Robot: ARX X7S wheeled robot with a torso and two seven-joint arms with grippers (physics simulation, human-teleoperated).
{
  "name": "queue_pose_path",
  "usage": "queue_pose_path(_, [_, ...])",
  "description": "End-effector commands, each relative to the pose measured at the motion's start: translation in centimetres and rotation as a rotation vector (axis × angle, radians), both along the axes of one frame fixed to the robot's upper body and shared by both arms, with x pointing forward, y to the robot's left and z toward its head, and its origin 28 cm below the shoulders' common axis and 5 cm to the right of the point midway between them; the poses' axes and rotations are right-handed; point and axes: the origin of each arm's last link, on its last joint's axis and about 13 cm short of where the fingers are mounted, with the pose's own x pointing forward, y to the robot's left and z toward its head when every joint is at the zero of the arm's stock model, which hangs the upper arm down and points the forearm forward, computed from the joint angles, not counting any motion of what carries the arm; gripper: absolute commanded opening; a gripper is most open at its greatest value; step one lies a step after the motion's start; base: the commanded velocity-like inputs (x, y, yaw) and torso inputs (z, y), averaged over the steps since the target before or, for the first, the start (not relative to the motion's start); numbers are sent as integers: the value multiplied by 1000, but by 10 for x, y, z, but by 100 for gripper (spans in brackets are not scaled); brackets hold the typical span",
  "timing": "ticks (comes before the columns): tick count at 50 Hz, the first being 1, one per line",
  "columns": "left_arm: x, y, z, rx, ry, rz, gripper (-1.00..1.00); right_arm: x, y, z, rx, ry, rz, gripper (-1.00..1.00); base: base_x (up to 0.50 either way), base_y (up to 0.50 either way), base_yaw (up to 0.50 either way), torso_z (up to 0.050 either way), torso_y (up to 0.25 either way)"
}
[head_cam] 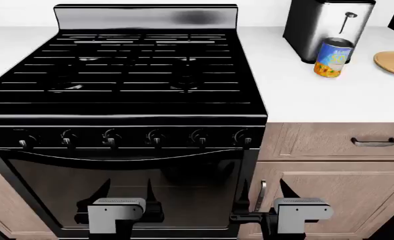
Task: Close the microwave door
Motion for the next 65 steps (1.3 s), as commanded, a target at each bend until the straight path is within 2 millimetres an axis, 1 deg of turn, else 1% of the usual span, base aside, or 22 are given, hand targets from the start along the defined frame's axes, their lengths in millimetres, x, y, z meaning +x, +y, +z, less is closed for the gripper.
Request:
queue_pose_path(1, [-1,0,0,9,-1,-5,100,0,1,1,-8,-6,0,100,0,0,0,0,0])
queue_pose_path(19, [-1,1,-2,33,-34,8,100,-1,1,3,-12,-14,-8,100,0,0,0,0,0])
queue_pose_path(21, [-4,1,4,45,-61,-8,100,-1,0,8,-27,-9,-14,100,0,0,0,0,0])
queue_pose_path(22, [-5,2,19,-3,-59,-8,100,-1,-1,17,-34,-20,-18,100,0,0,0,0,0])
queue_pose_path(24, [-6,5,30,1,-78,16,100,-2,-1,28,-44,-38,-15,100,0,0,0,0,0])
queue_pose_path(25, [-8,7,37,12,-107,37,100,-2,1,39,-63,-57,-15,100,0,0,0,0,0])
queue_pose_path(26, [-9,7,41,17,-112,39,100,-2,1,44,-78,-75,-22,100,0,0,0,0,0])
queue_pose_path(27, [-9,8,46,27,-120,51,100,-2,1,49,-120,-83,-42,100,0,0,0,0,0])
queue_pose_path(30, [-12,12,75,45,-197,85,100,-7,3,81,-144,-131,-57,100,0,0,0,0,0])
queue_pose_path(32, [-15,14,93,41,-217,93,100,-10,5,97,-144,-160,-51,100,0,0,0,0,0])
queue_pose_path(34, [-19,14,107,51,-231,91,100,-14,6,113,-144,-176,-50,100,0,0,0,0,0])
queue_pose_path(35, [-19,14,111,60,-222,93,100,-15,6,118,-156,-186,-53,100,0,0,0,0,0])
queue_pose_path(36, [-22,15,120,36,-218,84,100,-17,6,127,-155,-196,-55,100,0,0,0,0,0])
queue_pose_path(38, [-23,15,127,37,-231,89,100,-20,6,134,-164,-210,-67,100,0,0,0,0,0])
queue_pose_path(39, [-25,16,136,30,-246,88,100,-23,6,143,-164,-226,-71,100,0,0,0,0,0])
queue_pose_path(41, [-26,17,147,34,-277,101,100,-27,6,152,-155,-267,-97,100,0,0,0,0,0])
queue_pose_path(42, [-26,17,156,34,-291,101,100,-30,7,159,-165,-281,-88,100,0,0,0,0,0])
queue_pose_path(44, [-27,18,167,37,-320,112,100,-33,9,168,-168,-296,-83,100,0,0,0,0,0])
queue_pose_path(49, [-33,20,179,41,-349,117,100,-32,11,182,-187,-334,-70,100,0,0,0,0,0])
queue_pose_path(52, [-30,20,181,37,-357,119,100,-31,11,186,-197,-368,-96,100,0,0,0,0,0])
queue_pose_path(57, [-28,22,182,55,-396,130,100,-31,11,188,-176,-399,-85,100,0,80,0,0,0])
queue_pose_path(65, [-27,22,181,49,-378,123,100,-31,11,187,-172,-394,-85,100,23,500,0,0,0])
